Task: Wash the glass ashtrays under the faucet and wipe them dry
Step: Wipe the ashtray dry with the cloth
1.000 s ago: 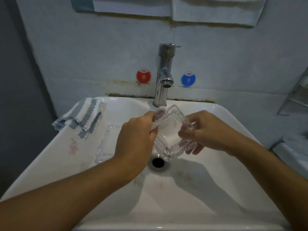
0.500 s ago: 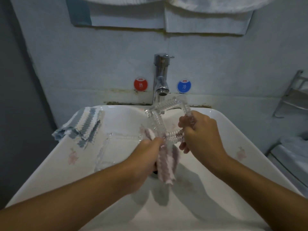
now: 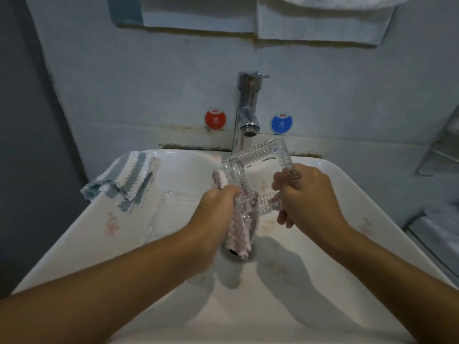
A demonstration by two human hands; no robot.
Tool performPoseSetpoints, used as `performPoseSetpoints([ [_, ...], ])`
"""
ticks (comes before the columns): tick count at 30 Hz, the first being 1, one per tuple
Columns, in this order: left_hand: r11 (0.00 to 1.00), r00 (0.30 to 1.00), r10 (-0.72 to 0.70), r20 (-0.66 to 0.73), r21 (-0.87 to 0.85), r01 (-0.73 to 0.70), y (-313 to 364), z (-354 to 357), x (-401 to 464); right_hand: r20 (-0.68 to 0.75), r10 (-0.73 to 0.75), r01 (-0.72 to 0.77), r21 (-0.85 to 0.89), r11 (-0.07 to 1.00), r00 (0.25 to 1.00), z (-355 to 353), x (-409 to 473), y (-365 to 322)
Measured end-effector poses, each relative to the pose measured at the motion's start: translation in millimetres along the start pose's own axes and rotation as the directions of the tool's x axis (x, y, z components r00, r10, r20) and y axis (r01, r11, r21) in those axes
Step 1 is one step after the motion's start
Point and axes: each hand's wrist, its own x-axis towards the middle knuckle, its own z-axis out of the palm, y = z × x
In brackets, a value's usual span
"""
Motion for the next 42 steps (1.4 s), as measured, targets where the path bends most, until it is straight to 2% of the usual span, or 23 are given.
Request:
performPoseSetpoints([
  [4,0.984,0.99,0.113,-0.087,-0.13,-0.123,9.6,-6.6,0.0,0.111,0.058,-0.066,0.072,0.995,0.992,0.9,0.7,0.6],
  [8,0.98,0.997,0.062,-0.044,-0.189,-0.069,9.0,-14.1,1.7,0.23,0.128,-0.178,0.212,0.961,0.965,3.2,0.0,4.6],
  [13,0.968,0.998,0.049,-0.024,-0.246,-0.054,7.4,-15.5,6.8,0.219,0.118,-0.158,0.175,0.972,0.968,5.2,5.7,14.6],
  [19,0.977,0.994,0.009,0.112,-0.213,0.015,11.9,-14.6,4.3,0.405,0.207,-0.358,0.344,0.868,0.891,4.7,9.3,18.5],
  [25,0.976,0.981,0.011,0.192,-0.214,0.031,16.6,-16.5,0.9,0.489,0.133,-0.374,0.436,0.818,0.862,4.2,7.2,14.6],
  [33,0.966,0.945,-0.046,0.323,-0.227,0.125,11.6,-16.3,3.0,0.534,0.217,-0.419,0.292,0.86,0.817,10.2,5.4,15.9],
  [38,0.983,0.958,-0.073,0.278,-0.141,0.116,10.0,-13.8,3.4,0.508,0.223,-0.38,0.228,0.897,0.832,11.2,5.1,15.5],
  [42,0.999,0.983,-0.044,0.178,0.0,0.045,7.7,-18.0,6.8,0.448,0.264,-0.376,0.18,0.909,0.854,6.3,9.0,19.2],
])
